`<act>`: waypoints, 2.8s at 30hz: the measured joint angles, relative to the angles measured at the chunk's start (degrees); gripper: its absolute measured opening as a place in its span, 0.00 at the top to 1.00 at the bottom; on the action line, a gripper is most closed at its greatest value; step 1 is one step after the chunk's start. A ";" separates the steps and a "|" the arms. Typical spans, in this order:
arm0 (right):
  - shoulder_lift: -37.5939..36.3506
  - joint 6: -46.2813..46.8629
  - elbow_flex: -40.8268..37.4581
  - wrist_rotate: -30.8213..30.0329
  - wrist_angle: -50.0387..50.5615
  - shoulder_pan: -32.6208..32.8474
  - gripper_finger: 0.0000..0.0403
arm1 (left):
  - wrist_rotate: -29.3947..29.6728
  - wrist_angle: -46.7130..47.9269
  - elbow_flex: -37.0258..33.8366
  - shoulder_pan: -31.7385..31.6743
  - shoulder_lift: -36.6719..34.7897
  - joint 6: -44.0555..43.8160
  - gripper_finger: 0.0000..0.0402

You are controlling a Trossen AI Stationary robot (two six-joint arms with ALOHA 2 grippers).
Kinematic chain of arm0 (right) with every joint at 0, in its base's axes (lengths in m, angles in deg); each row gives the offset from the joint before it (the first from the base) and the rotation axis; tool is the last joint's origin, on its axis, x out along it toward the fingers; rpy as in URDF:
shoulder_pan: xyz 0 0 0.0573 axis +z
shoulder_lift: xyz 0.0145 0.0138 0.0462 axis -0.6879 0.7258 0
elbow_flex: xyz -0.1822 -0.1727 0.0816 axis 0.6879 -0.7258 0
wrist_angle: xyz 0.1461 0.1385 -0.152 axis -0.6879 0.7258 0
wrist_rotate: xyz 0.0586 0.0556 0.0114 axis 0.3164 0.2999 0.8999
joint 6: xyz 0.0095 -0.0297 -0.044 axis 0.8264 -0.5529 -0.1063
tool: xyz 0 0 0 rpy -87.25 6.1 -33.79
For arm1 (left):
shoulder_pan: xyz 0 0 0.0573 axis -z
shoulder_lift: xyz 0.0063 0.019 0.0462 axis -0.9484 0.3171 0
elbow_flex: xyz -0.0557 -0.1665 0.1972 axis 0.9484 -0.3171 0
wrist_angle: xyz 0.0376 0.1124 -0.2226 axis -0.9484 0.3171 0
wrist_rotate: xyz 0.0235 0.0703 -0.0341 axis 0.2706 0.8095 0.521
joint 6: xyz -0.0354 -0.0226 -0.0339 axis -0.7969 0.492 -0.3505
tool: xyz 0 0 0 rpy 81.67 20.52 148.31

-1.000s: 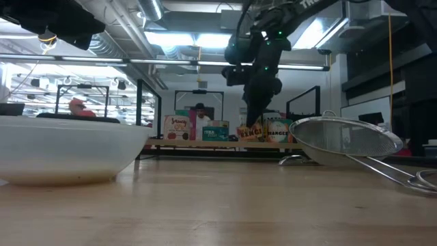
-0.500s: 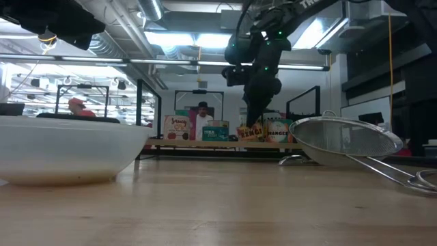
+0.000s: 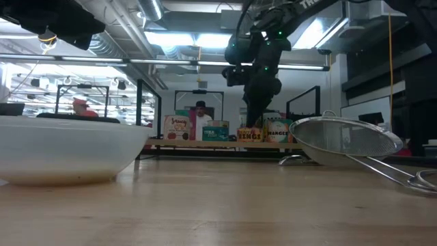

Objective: Pick and place cans onto a shelf
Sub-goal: Return to Home Position

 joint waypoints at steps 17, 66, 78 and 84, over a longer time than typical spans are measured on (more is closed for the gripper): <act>-0.11 2.61 17.82 -0.06 15.48 9.18 0.85 | -9.07 -9.98 0.03 -14.98 -2.53 18.12 0.76; -55.70 34.75 -28.72 -20.64 -0.10 46.09 0.85 | -15.31 1.77 -17.70 -28.21 -40.24 13.45 0.76; -80.90 26.29 -56.33 -24.55 -25.59 46.10 0.85 | -14.66 1.75 -17.70 -28.21 -40.24 13.03 0.76; -88.33 16.97 -65.54 -24.59 -39.86 42.79 0.85 | -14.62 1.75 -17.70 -28.21 -40.24 13.05 0.76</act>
